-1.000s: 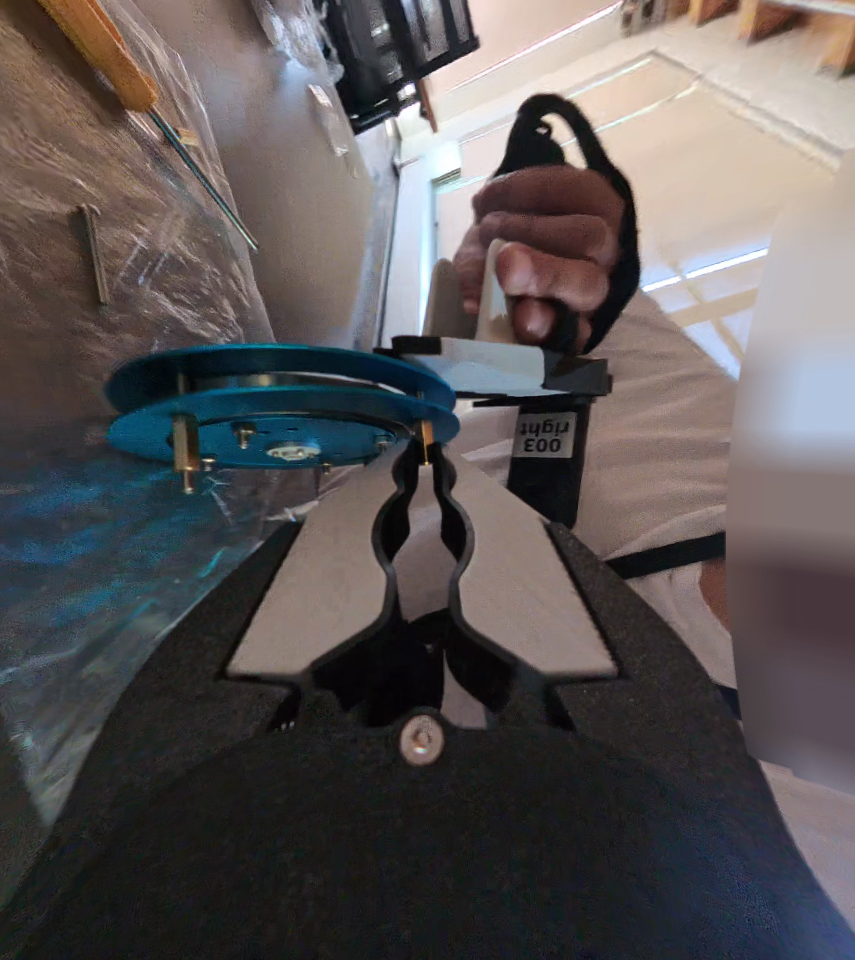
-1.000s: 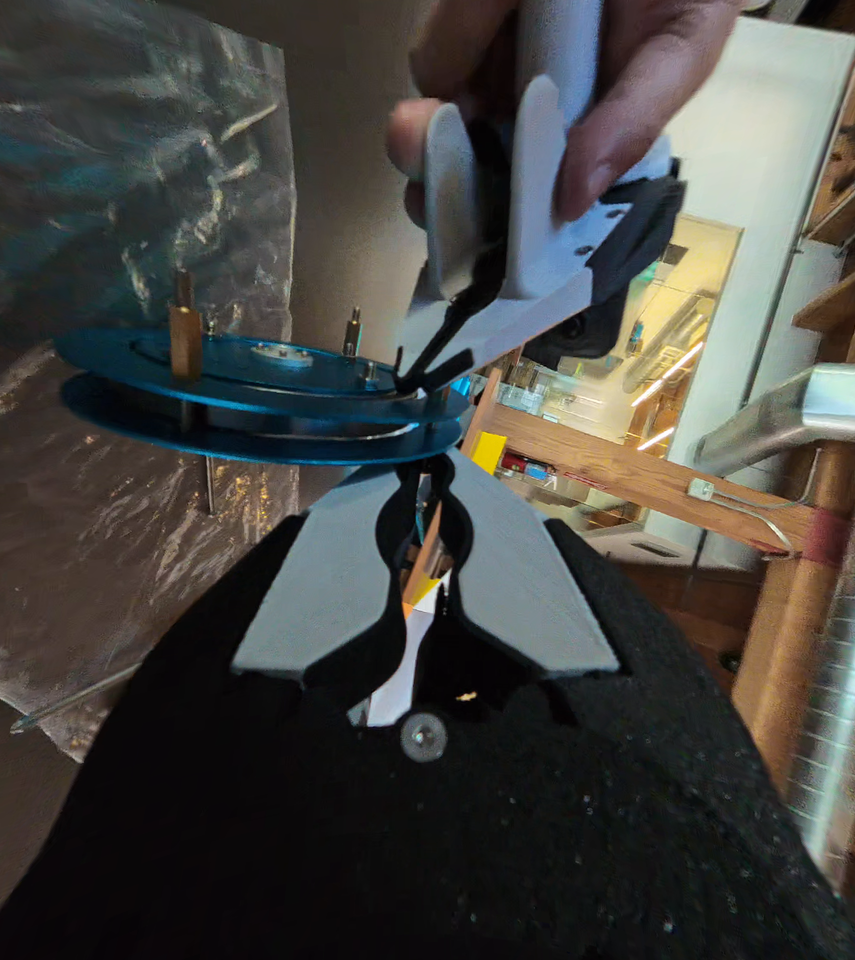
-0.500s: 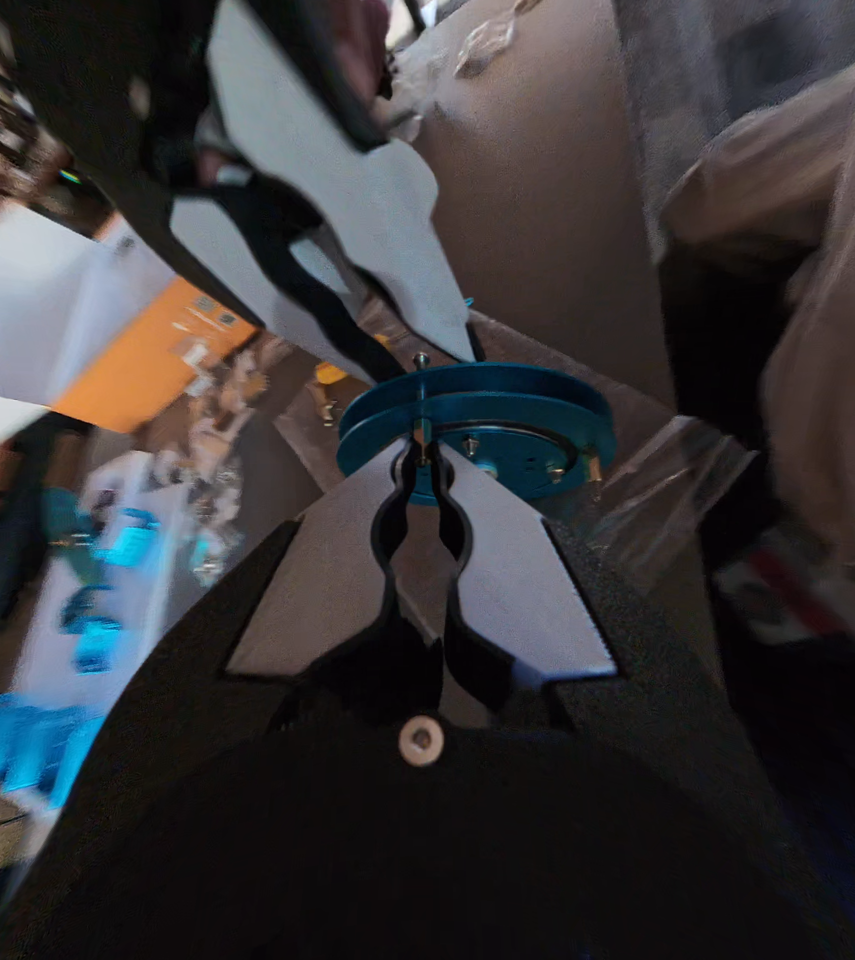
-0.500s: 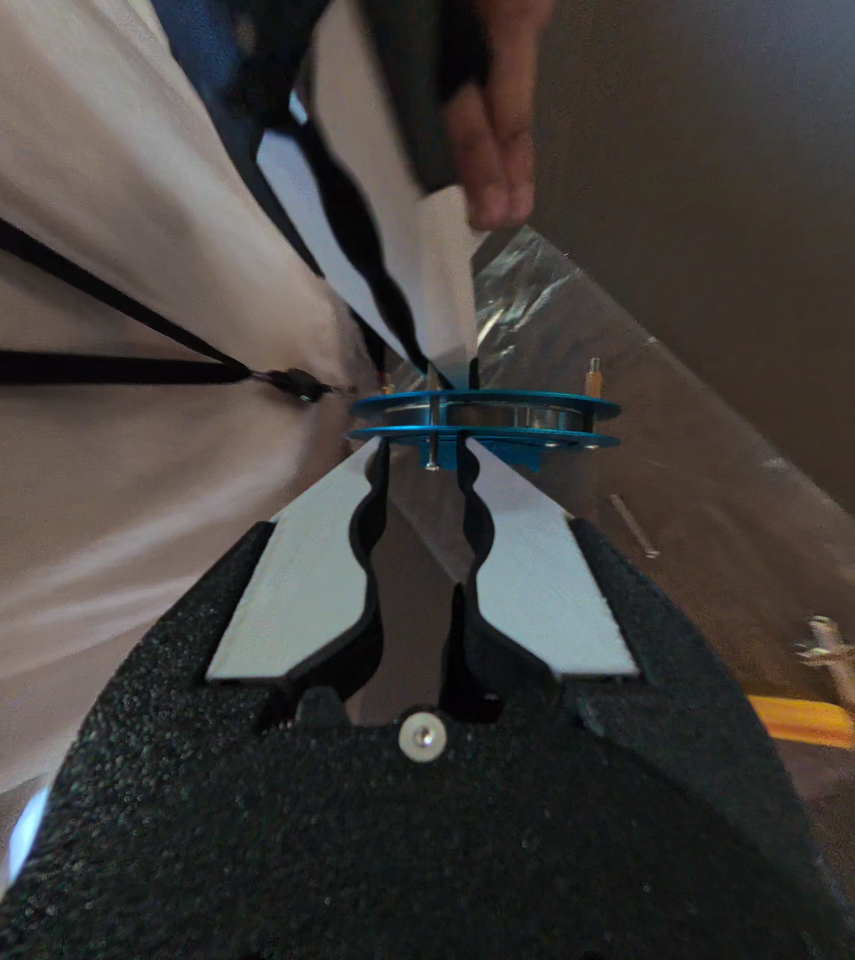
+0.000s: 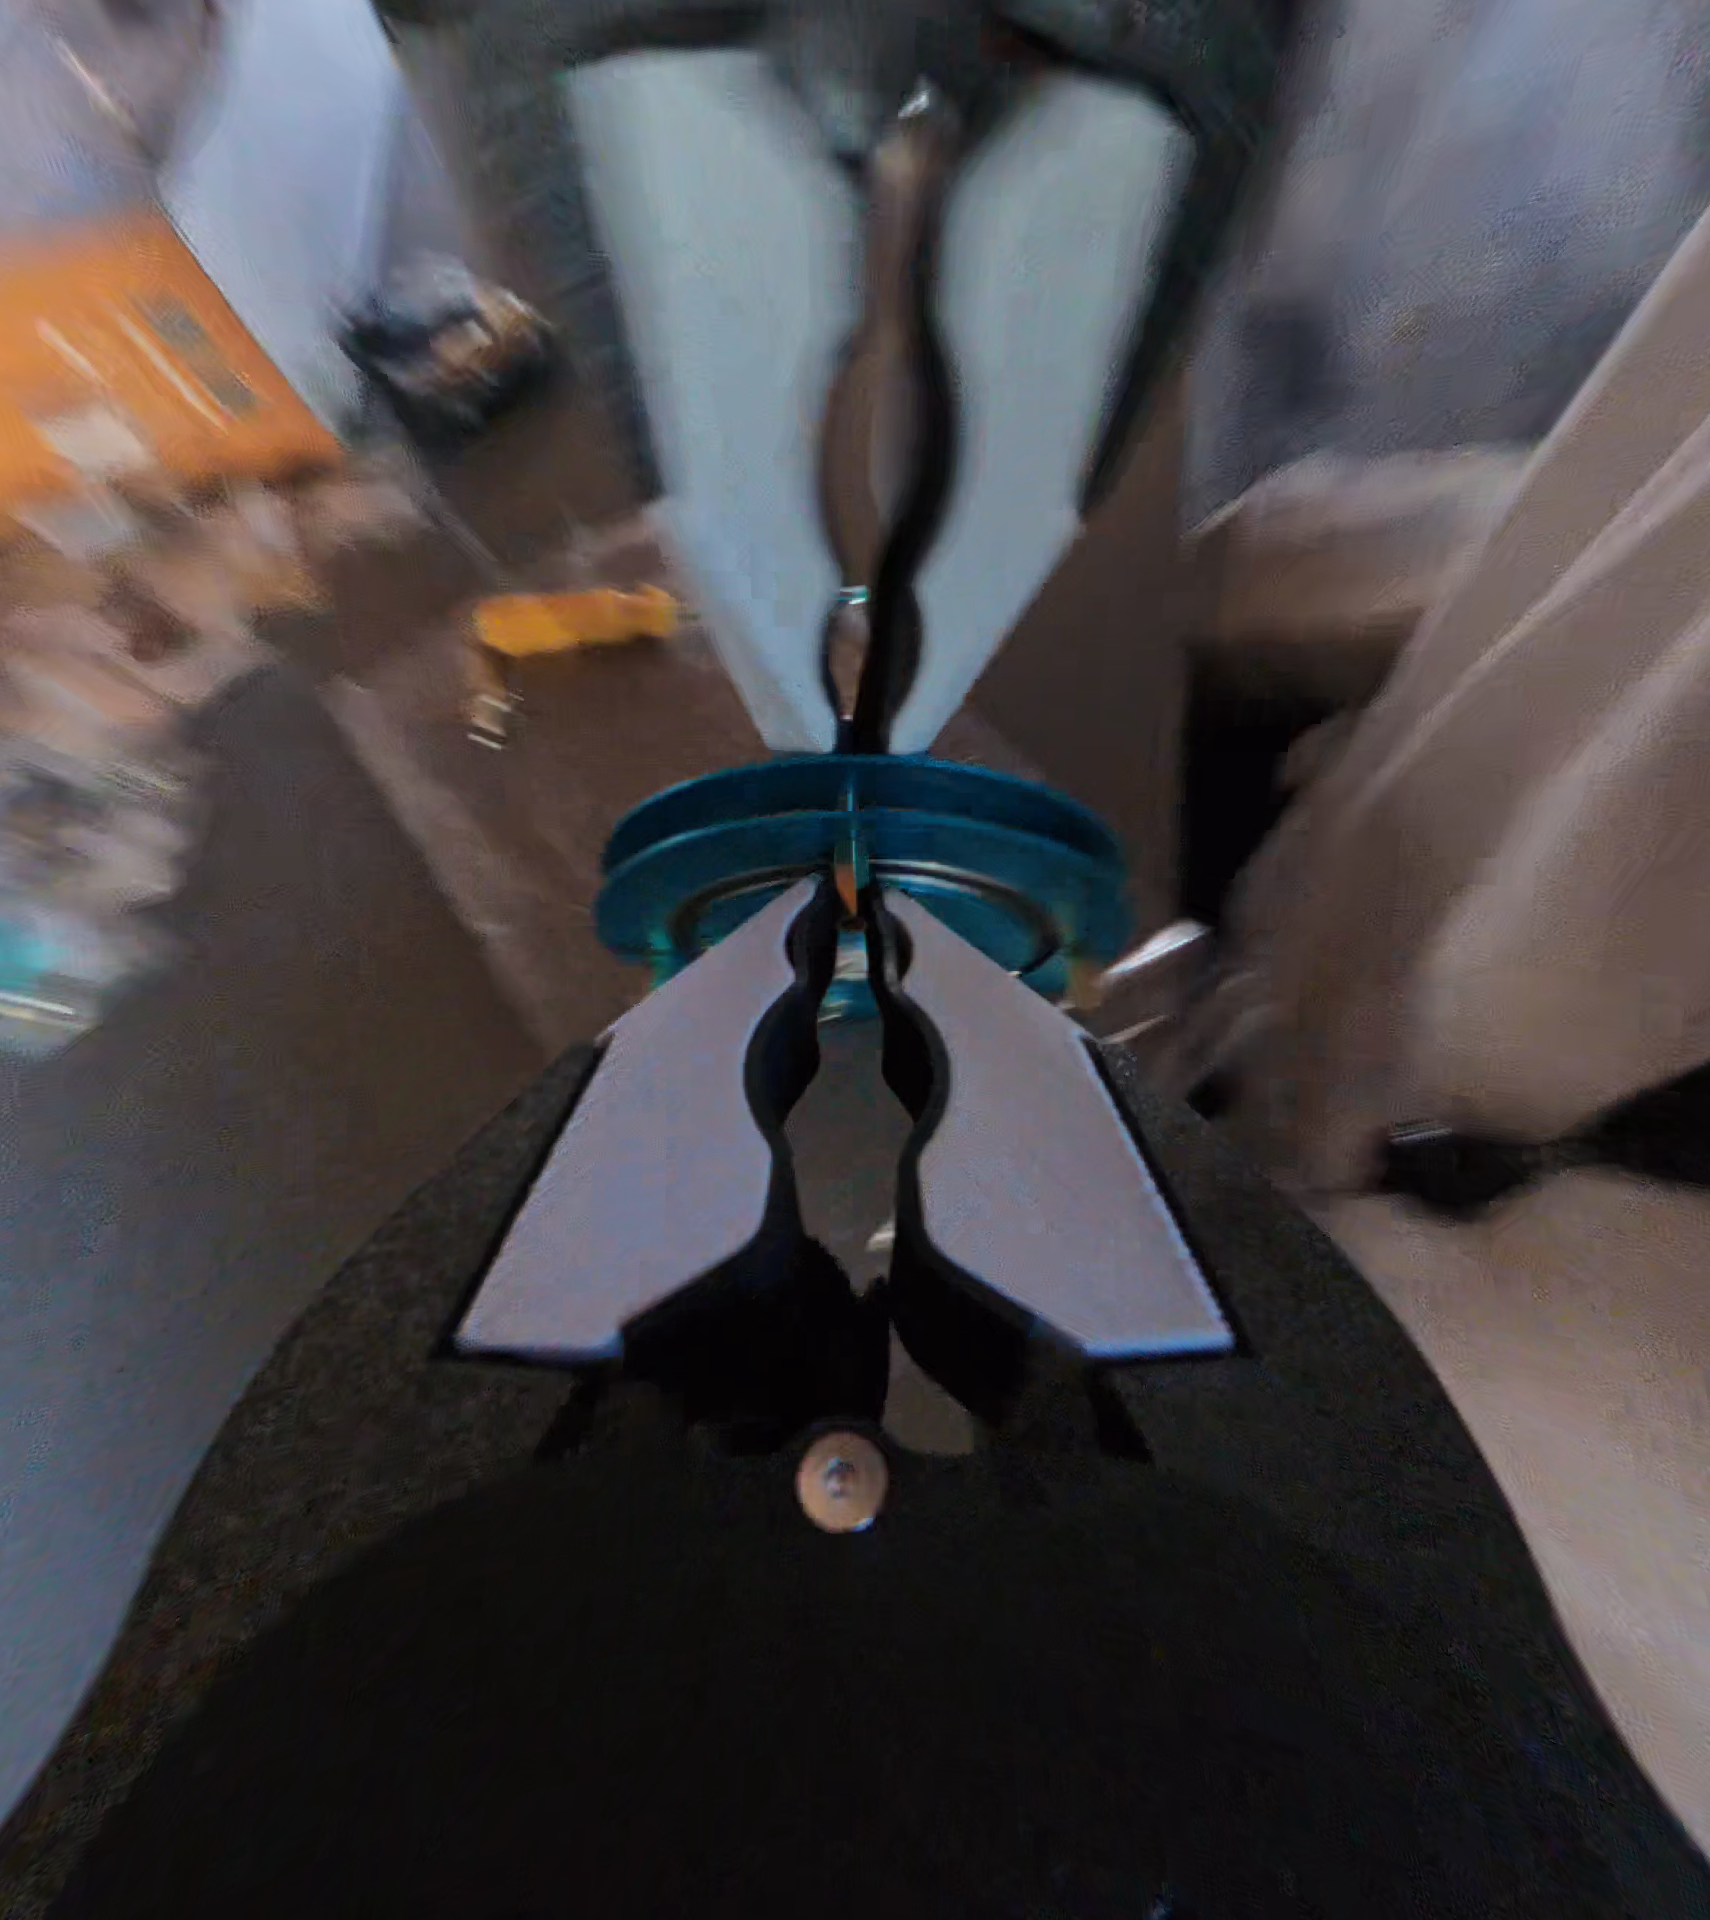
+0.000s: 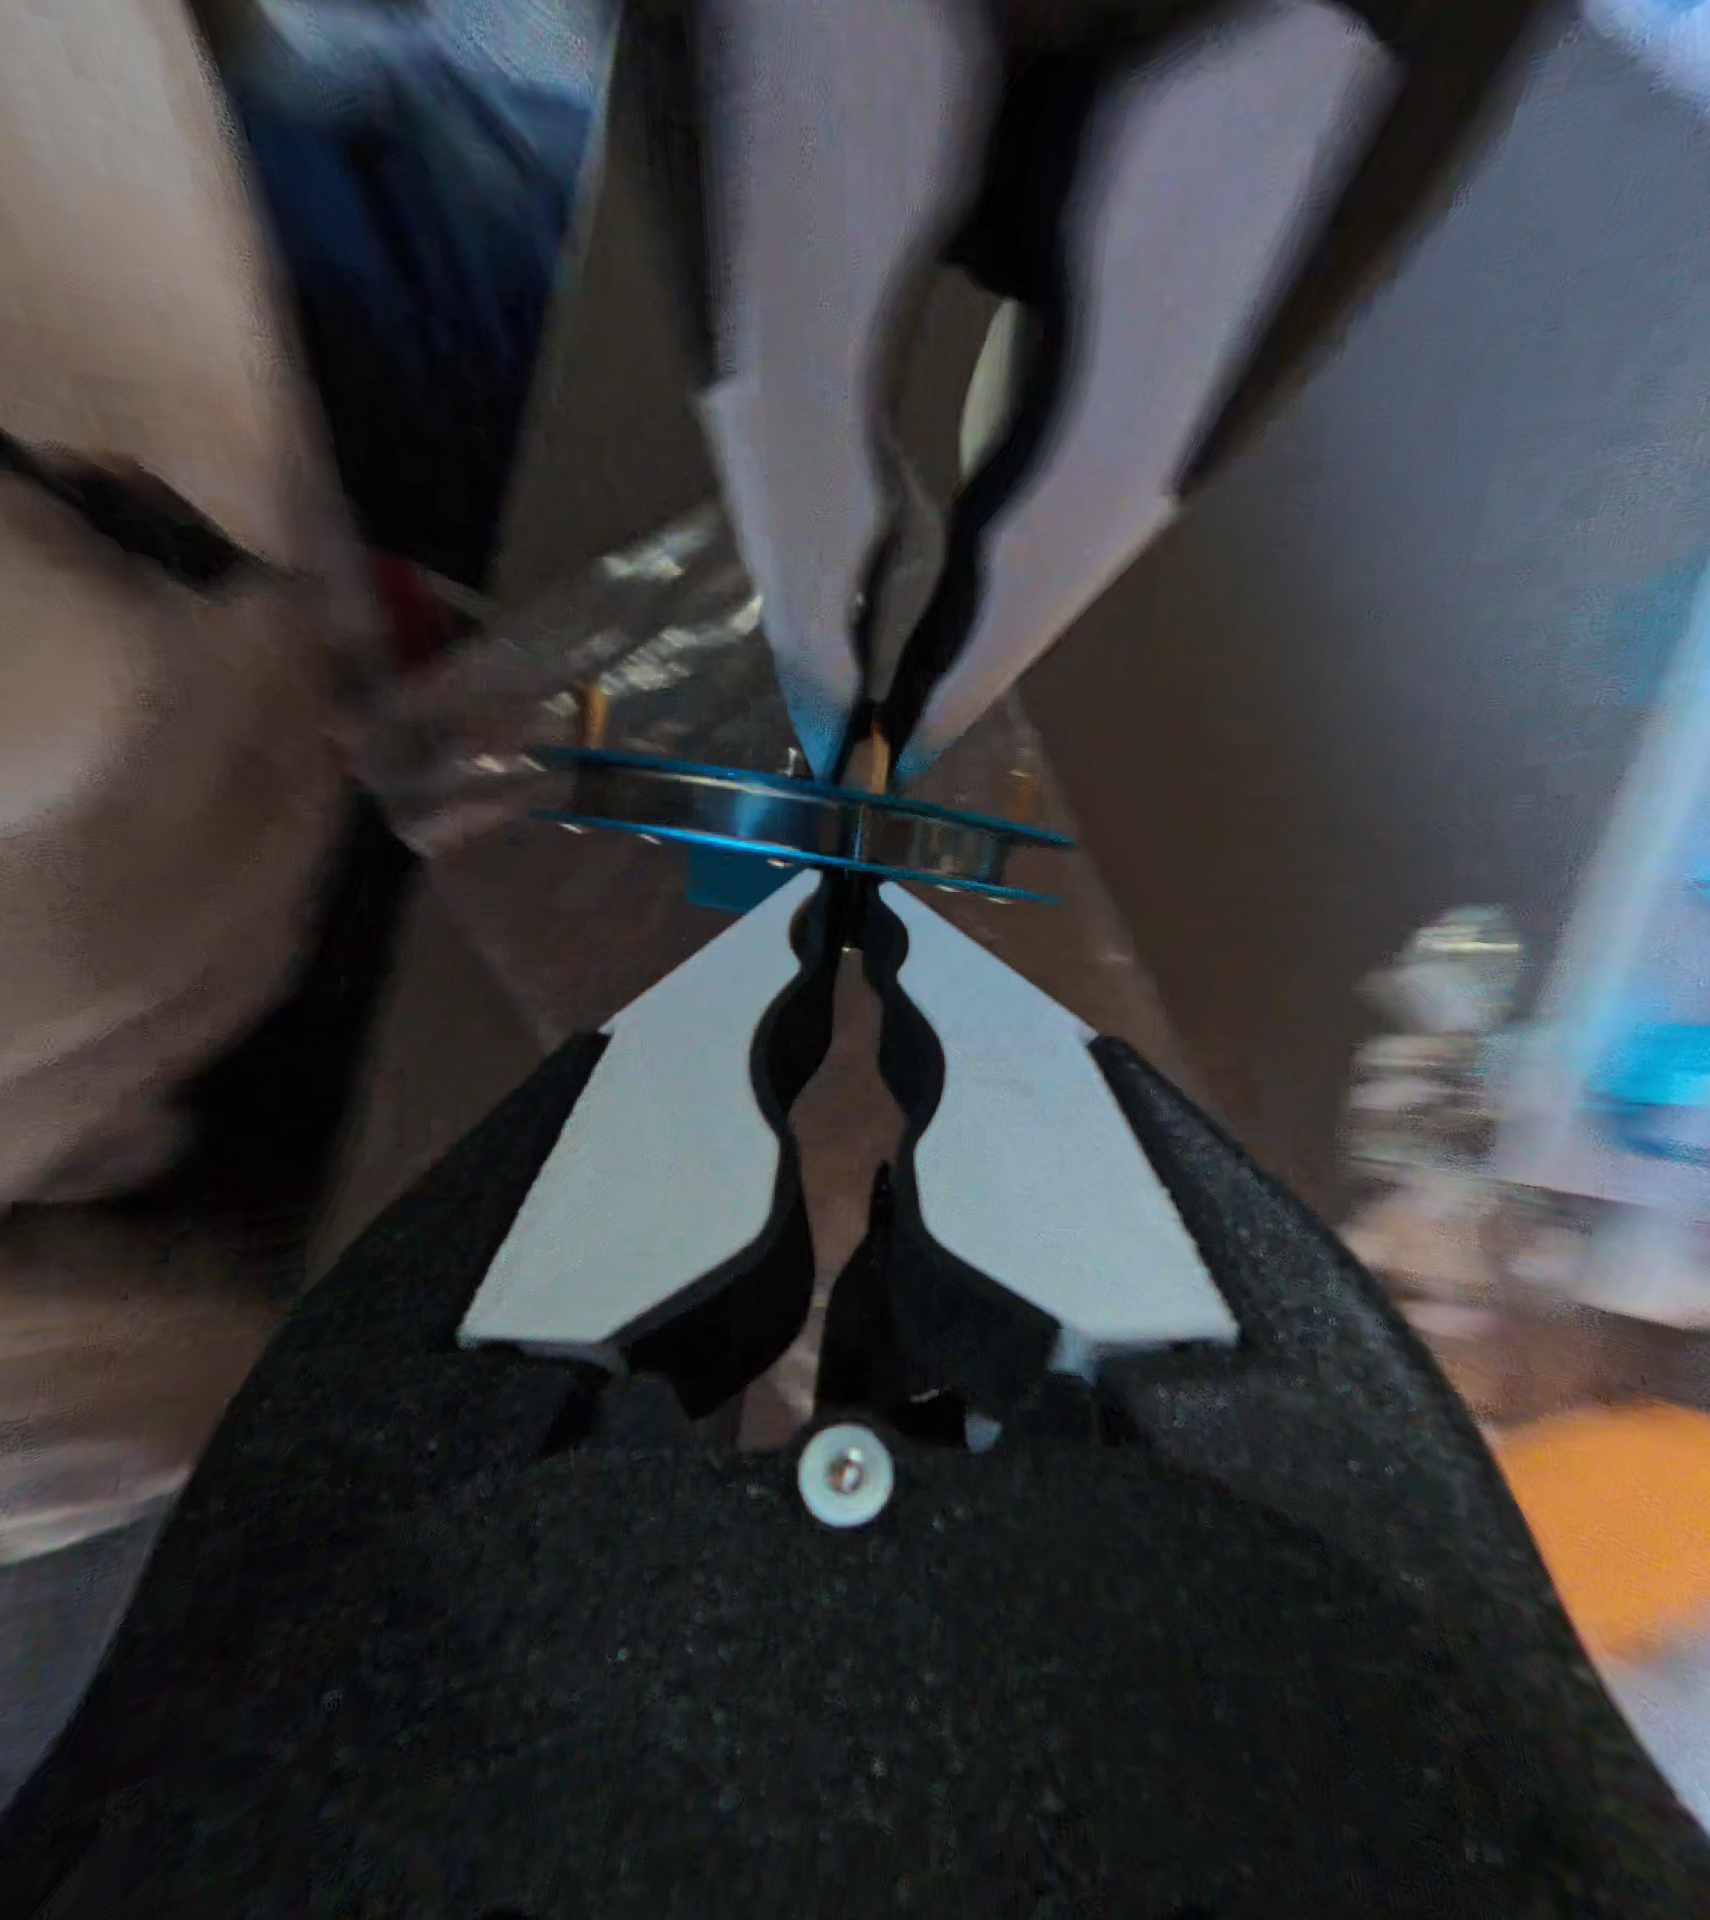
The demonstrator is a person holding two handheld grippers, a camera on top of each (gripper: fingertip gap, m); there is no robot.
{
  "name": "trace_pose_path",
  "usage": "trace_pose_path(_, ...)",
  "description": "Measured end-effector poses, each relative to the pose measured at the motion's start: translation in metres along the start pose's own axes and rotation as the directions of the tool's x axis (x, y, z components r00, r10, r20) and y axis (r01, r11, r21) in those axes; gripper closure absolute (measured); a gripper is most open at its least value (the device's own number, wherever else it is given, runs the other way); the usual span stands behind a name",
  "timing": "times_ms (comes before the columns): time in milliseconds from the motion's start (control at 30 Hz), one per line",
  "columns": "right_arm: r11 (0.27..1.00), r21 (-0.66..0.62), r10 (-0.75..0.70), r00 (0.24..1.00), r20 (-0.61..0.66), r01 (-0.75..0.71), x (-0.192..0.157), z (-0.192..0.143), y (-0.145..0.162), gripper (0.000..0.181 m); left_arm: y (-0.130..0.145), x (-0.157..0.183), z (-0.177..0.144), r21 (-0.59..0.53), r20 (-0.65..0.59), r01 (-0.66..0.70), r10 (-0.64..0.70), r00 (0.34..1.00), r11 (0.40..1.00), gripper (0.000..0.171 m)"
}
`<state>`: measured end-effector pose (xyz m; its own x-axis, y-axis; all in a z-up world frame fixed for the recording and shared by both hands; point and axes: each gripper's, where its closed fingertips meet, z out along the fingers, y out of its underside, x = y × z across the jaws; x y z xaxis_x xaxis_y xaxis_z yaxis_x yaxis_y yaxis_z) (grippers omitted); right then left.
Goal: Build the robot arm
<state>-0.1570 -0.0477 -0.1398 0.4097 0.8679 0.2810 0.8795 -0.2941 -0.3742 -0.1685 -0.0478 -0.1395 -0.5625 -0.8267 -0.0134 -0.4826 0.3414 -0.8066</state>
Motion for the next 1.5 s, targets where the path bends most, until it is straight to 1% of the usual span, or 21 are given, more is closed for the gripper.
trace_pose_path(33,0.988,-0.053,-0.152,0.975,-0.16,0.145,0.006,0.001,0.001,0.18,-0.002,0.003,-0.001,0.004,-0.118,0.181,-0.179,0.977,0.983,0.168)
trace_pose_path(100,0.897,-0.227,-0.441,0.779,-0.445,0.378,0.018,-0.002,0.0,0.18,-0.006,0.006,-0.004,-0.043,-0.328,0.476,-0.463,0.824,0.878,0.168)
trace_pose_path(167,0.796,-0.386,-0.6,0.527,-0.602,0.466,0.027,-0.008,-0.002,0.18,-0.008,0.01,-0.004,-0.139,-0.501,0.701,-0.661,0.559,0.699,0.168)
trace_pose_path(233,0.791,-0.392,-0.6,0.47,-0.647,0.47,0.026,-0.006,0.0,0.18,-0.011,0.012,-0.001,-0.22,-0.588,0.8,-0.73,0.348,0.559,0.168)
trace_pose_path(300,0.839,-0.33,-0.536,0.554,-0.637,0.433,0.025,-0.006,0.003,0.18,-0.012,0.011,0.0,-0.183,-0.577,0.782,-0.709,0.406,0.596,0.168)
trace_pose_path(400,0.93,-0.141,-0.36,0.763,-0.537,0.34,0.018,-0.006,0.003,0.179,-0.007,0.007,0.003,-0.058,-0.437,0.602,-0.563,0.702,0.796,0.169)
trace_pose_path(500,0.994,0.022,-0.099,0.953,-0.286,0.11,0.008,-0.006,0.005,0.173,-0.003,0.005,0.006,0.004,-0.209,0.263,-0.256,0.944,0.965,0.168)
trace_pose_path(567,0.994,0.066,0.093,0.995,-0.033,-0.09,-0.002,-0.006,0.009,0.169,-0.002,0.001,0.007,0.002,-0.033,-0.006,0.006,0.999,1.0,0.168)
trace_pose_path(700,0.881,0.07,0.383,0.792,0.476,-0.468,-0.023,-0.014,0.0,0.166,-0.004,0.0,0.009,-0.089,0.239,-0.494,0.5,0.832,0.865,0.168)
trace_pose_path(867,0.7,-0.092,0.539,0.44,0.719,-0.708,-0.025,-0.015,-0.004,0.18,-0.01,-0.005,0.006,-0.316,0.423,-0.792,0.824,0.376,0.523,0.168)
trace_pose_path(900,0.705,-0.065,0.535,0.47,0.703,-0.706,-0.022,-0.013,-0.004,0.181,-0.009,-0.008,0.004,-0.334,0.425,-0.785,0.827,0.369,0.522,0.168)
trace_pose_path(933,0.742,-0.011,0.516,0.561,0.647,-0.67,-0.017,-0.011,-0.003,0.181,-0.008,-0.011,0.004,-0.321,0.416,-0.75,0.798,0.437,0.578,0.168)
trace_pose_path(967,0.806,0.042,0.474,0.685,0.554,-0.591,-0.013,-0.009,-0.001,0.18,-0.006,-0.012,0.004,-0.265,0.386,-0.677,0.719,0.577,0.686,0.168)
trace_pose_path(1033,0.946,0.096,0.278,0.925,0.26,-0.311,-0.006,-0.006,0.002,0.18,-0.003,-0.006,0.005,-0.118,0.225,-0.38,0.398,0.89,0.917,0.168)
trace_pose_path(1100,0.999,0.015,-0.041,0.993,-0.111,0.043,0.003,-0.003,0.003,0.18,-0.004,0.003,0.003,-0.043,-0.055,0.052,-0.054,0.997,0.998,0.169)
trace_pose_path(1133,0.973,-0.072,-0.229,0.925,-0.302,0.218,0.009,-0.004,0.002,0.18,-0.007,0.007,-0.001,-0.056,-0.22,0.285,-0.29,0.931,0.957,0.169)
trace_pose_path(1200,0.793,-0.336,-0.597,0.541,-0.592,0.508,0.018,-0.014,-0.009,0.179,-0.015,0.009,-0.013,-0.182,-0.503,0.659,-0.645,0.575,0.73,0.169)
trace_pose_path(1233,0.708,-0.435,-0.683,0.382,-0.622,0.556,0.019,-0.016,-0.011,0.18,-0.015,0.008,-0.014,-0.239,-0.564,0.741,-0.711,0.42,0.627,0.17)
trace_pose_path(1267,0.704,-0.431,-0.684,0.374,-0.626,0.565,0.018,-0.012,-0.008,0.18,-0.011,0.012,-0.01,-0.276,-0.583,0.763,-0.733,0.351,0.585,0.17)
trace_pose_path(1333,0.768,-0.343,-0.61,0.455,-0.649,0.541,0.014,-0.008,-0.005,0.181,-0.009,0.021,-0.004,-0.297,-0.602,0.752,-0.727,0.331,0.588,0.169)
trace_pose_path(1500,0.815,-0.302,-0.56,0.536,-0.632,0.495,0.016,-0.009,-0.003,0.18,-0.004,0.014,0.003,-0.112,-0.469,0.585,-0.561,0.682,0.803,0.168)
